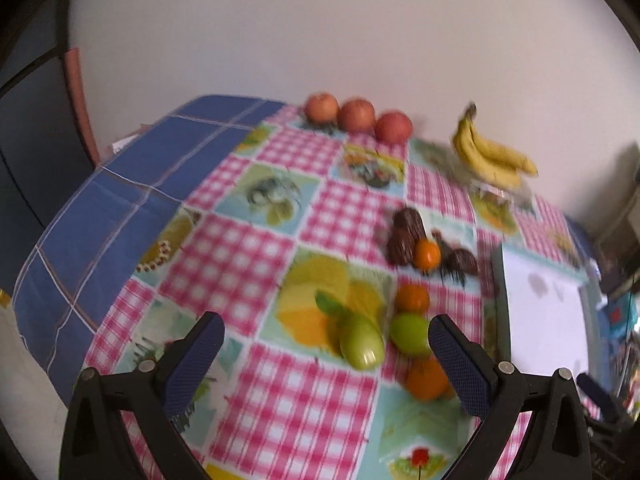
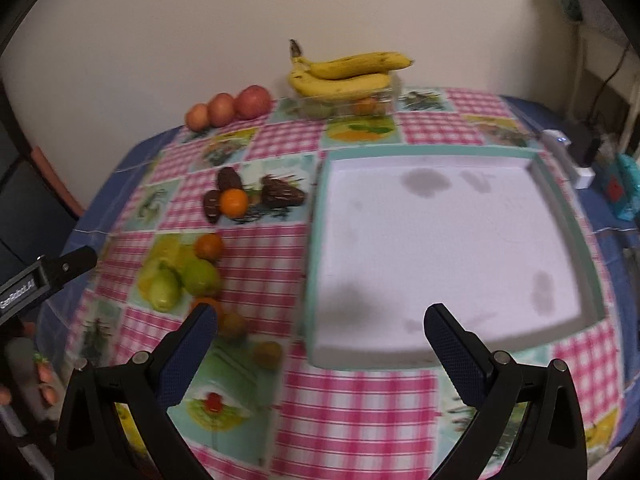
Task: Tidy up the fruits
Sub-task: 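Move both tools toward the loose fruit beside the white tray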
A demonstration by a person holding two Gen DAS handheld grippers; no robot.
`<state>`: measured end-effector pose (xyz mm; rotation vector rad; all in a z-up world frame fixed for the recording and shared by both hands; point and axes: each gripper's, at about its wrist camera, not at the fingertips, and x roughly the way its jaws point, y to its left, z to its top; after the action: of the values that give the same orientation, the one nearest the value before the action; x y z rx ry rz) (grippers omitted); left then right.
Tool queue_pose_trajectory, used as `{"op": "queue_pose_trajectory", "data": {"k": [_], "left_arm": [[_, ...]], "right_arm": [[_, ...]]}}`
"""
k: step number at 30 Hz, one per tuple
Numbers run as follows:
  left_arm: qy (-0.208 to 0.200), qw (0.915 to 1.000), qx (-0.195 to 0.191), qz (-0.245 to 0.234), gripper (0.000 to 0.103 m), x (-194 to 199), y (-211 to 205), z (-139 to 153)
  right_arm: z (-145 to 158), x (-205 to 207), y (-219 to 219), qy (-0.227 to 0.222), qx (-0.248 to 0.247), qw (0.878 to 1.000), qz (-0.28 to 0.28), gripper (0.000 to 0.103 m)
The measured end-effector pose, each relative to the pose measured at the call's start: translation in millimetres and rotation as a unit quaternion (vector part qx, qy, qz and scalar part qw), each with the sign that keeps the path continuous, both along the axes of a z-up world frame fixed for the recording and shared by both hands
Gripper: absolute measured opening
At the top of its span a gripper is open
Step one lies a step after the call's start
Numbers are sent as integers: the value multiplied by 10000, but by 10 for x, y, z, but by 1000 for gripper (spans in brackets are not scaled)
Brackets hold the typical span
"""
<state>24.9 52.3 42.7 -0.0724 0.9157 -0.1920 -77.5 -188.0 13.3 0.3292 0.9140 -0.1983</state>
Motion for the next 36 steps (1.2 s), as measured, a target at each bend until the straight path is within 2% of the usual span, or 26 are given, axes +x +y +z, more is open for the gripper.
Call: {"op": "queue_pose_trajectory", "data": {"k": [2,5,9,11,13,14,15,18,19,20,22,25,27,36], "left_arm": [[-72,9999,-30,74,103,32,42,20],[-45,10000,49,-20,103,68,53,12],[-250,9995,187,-5,103,79,27,83],[-257,9996,84,-7,103,85,30,105],[-214,9998,-47,-16,103,113,20,105],[-172,9998,-100,-8,103,134,14,100],[-67,9998,-163,-9,103,173,2,79],[234,9996,-161,-68,103,248,-72,-22],[320,9993,-174,-107,102,254,-93,-57],[461,9985,-237,-156,99,271,-112,-108],[713,9968,-315,-184,94,301,-135,-199],[1046,9937,-367,-179,89,337,-158,-351],[1222,9916,-367,-193,80,348,-184,-428],[1820,9816,-493,-309,68,397,-255,-711]], "right_arm": [[-3,71,66,-1,125,9996,236,103],[20,145,202,40,-136,9990,434,103],[80,201,285,-78,-196,9974,689,102],[112,218,285,-142,-212,9971,713,97],[138,256,291,-192,-215,9966,778,80],[142,272,293,-195,-220,9965,787,79],[145,295,297,-195,-219,9964,795,78],[114,348,325,-138,-148,9956,913,66],[85,372,341,-72,-167,9953,949,66],[58,390,353,-16,-180,9951,976,65],[-18,433,375,165,-150,9943,1044,56],[-128,479,398,408,-88,9930,1109,52],[-198,497,417,553,-86,9917,1156,49],[-440,469,431,1000,20,9885,1134,45]]}}
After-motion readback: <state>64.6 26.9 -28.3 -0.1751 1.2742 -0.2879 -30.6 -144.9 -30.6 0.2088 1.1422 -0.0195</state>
